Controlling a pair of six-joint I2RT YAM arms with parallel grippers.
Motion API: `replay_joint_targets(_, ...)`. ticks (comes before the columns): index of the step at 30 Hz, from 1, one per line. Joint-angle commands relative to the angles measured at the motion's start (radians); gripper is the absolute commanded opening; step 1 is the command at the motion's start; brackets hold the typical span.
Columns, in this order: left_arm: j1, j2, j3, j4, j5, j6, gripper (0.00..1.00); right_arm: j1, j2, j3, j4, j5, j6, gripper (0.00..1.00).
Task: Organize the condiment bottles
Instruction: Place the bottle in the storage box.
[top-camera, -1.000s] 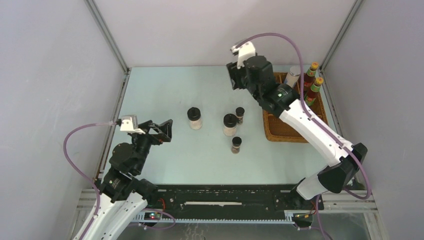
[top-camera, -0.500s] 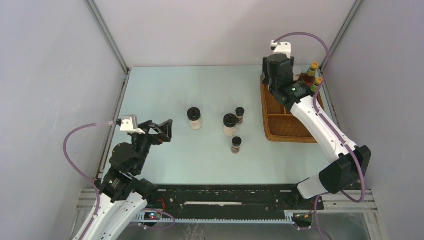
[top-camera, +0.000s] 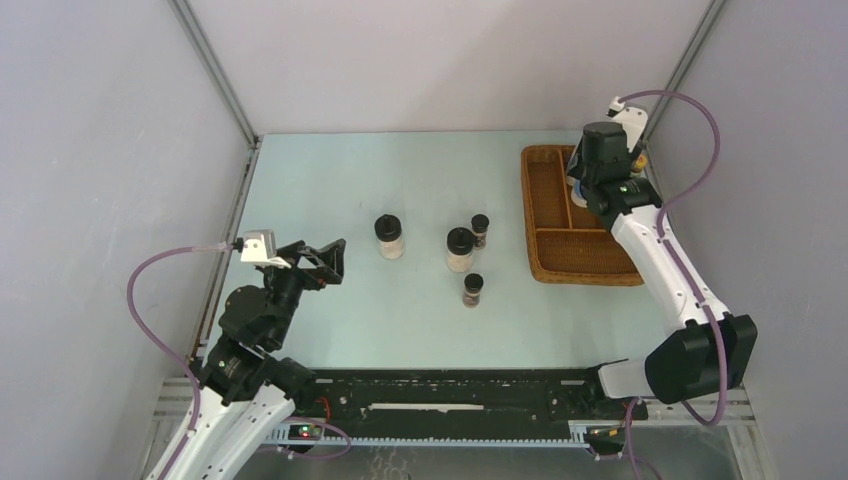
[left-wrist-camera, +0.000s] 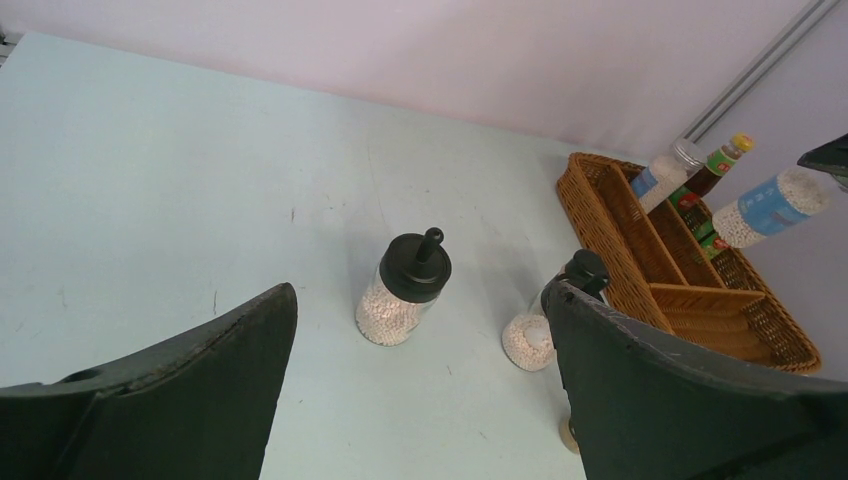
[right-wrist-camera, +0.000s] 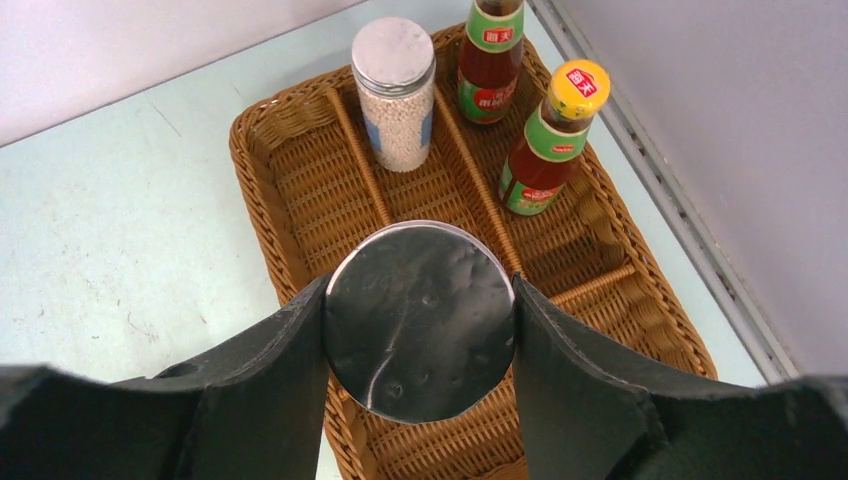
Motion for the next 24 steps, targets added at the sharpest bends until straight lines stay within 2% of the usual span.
replay_joint_targets(1, -0.004, -0.009, -0.017, 0.010, 0.004, -0.007, 1.00, -0.039, -0.014, 0.005, 0.081, -0.023, 0.059, 0.00)
replay_joint_targets(12, -0.004, -0.008, -0.018, 0.009, 0.003, -0.007, 1.00, -0.118, 0.069, 0.004, 0.149, -0.081, 0.054, 0.00)
replay_joint_targets(24, -0.004, 0.006, -0.018, 0.010, -0.002, -0.007, 1.00, -0.150, 0.171, 0.026, 0.198, -0.106, 0.048, 0.00)
